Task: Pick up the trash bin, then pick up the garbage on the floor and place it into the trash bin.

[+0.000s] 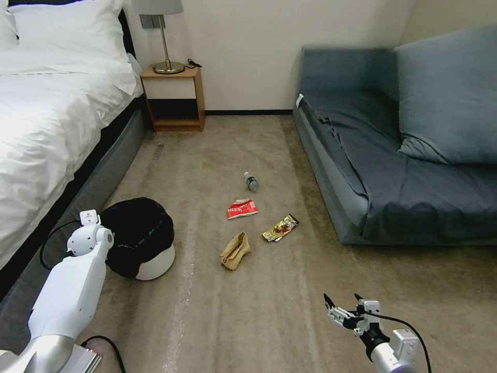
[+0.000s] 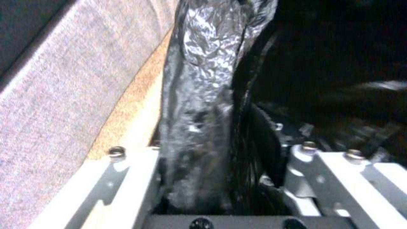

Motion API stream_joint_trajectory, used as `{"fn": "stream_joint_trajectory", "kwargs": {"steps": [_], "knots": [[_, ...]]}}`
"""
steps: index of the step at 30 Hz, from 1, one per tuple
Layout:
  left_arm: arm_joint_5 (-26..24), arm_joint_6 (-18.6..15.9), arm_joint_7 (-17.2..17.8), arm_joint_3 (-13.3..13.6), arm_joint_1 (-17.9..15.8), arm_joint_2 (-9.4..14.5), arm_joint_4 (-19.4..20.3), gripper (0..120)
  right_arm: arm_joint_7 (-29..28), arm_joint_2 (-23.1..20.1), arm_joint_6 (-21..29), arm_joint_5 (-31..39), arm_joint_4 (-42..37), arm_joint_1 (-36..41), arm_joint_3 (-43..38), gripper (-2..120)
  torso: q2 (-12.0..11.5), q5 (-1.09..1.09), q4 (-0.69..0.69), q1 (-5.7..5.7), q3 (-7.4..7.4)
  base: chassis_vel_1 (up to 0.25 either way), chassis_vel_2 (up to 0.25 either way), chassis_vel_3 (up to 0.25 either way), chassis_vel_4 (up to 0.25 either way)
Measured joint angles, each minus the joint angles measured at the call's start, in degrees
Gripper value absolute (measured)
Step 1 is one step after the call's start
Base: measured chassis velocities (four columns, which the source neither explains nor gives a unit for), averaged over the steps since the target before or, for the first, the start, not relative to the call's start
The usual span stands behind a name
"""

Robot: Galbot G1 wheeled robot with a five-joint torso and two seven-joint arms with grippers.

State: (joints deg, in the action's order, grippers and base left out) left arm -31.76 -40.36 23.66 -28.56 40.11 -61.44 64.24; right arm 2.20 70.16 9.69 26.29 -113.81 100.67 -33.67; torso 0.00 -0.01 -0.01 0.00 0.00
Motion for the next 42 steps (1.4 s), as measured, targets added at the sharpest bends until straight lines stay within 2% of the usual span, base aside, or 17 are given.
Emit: {"fn": "stream_joint_trajectory", "kwargs": {"steps": [1, 3, 8, 18, 22, 26, 31, 33, 38, 42], "knots": [[0.00, 0.00, 0.00, 0.00, 0.00, 0.00, 0.00, 31, 0.00, 0.00, 0.00, 0.00, 0.00, 0.00, 0.00, 100, 0.00, 0.00, 0.00, 0.00, 0.00, 0.000, 0.000, 0.000, 0.000], [0.23, 0.08, -0.45, -0.18, 0.29, 0.35, 1.03, 20, -0.03, -0.07, 0.16, 0.59, -0.29, -0.36, -0.03, 100, 0.00, -0.02, 0.00, 0.00, 0.00, 0.000, 0.000, 0.000, 0.000], [1.54, 0.74, -1.65, -0.53, 0.82, 0.84, 2.44, 11, -0.08, -0.09, 0.21, 0.96, -0.16, -0.58, -0.19, 100, 0.00, 0.00, 0.00, 0.00, 0.00, 0.000, 0.000, 0.000, 0.000], [3.58, 2.68, -2.10, -0.41, 1.45, 1.24, 3.80, 9, 0.15, 0.65, 0.86, 0.94, 1.40, -0.34, -1.30, 100, 0.00, 0.00, 0.00, 0.00, 0.00, 0.000, 0.000, 0.000, 0.000], [4.55, 3.46, -2.13, -0.39, 2.52, 1.34, 6.54, 7, 2.47, 1.16, 0.20, 0.60, 2.57, -0.42, -2.06, 100, 0.00, 0.00, 0.01, 0.00, 0.00, 0.000, 0.000, 0.000, 0.000], [6.12, 4.41, -2.33, -0.03, 3.48, 1.97, 10.39, 4, 2.80, 1.86, -3.94, -7.14, 6.62, -0.83, -2.25, 100, 0.00, 0.01, 0.02, 0.00, 0.01, 0.000, 0.000, 0.000, 0.000], [6.43, 4.99, -2.18, -0.16, 4.51, 2.45, 13.43, 4, 3.30, 2.25, -6.04, -10.84, 8.12, -0.56, -2.58, 100, -0.01, 0.01, 0.02, 0.00, 0.01, 0.000, 0.000, 0.000, 0.000], [6.35, 5.16, -1.77, -0.73, 5.87, 2.90, 16.30, 4, 3.71, 2.50, -6.93, -13.92, 8.65, -0.58, -3.01, 100, 0.00, 0.01, 0.00, 0.00, 0.01, 0.000, 0.000, 0.000, 0.000], [6.33, 5.16, -1.86, -1.59, 8.03, 4.07, 19.96, 4, 4.61, 2.67, -7.67, -13.53, 8.16, -0.70, -2.82, 100, 0.00, 0.00, 0.01, 0.00, 0.00, 0.000, 0.000, 0.000, 0.000], [6.75, 5.14, -2.44, -2.58, 10.06, 5.23, 23.37, 4, 8.33, 2.34, -9.66, -10.63, 6.90, -1.52, -2.23, 100, 0.00, 0.01, 0.02, 0.00, 0.01, 0.000, 0.000, 0.000, 0.000]]}}
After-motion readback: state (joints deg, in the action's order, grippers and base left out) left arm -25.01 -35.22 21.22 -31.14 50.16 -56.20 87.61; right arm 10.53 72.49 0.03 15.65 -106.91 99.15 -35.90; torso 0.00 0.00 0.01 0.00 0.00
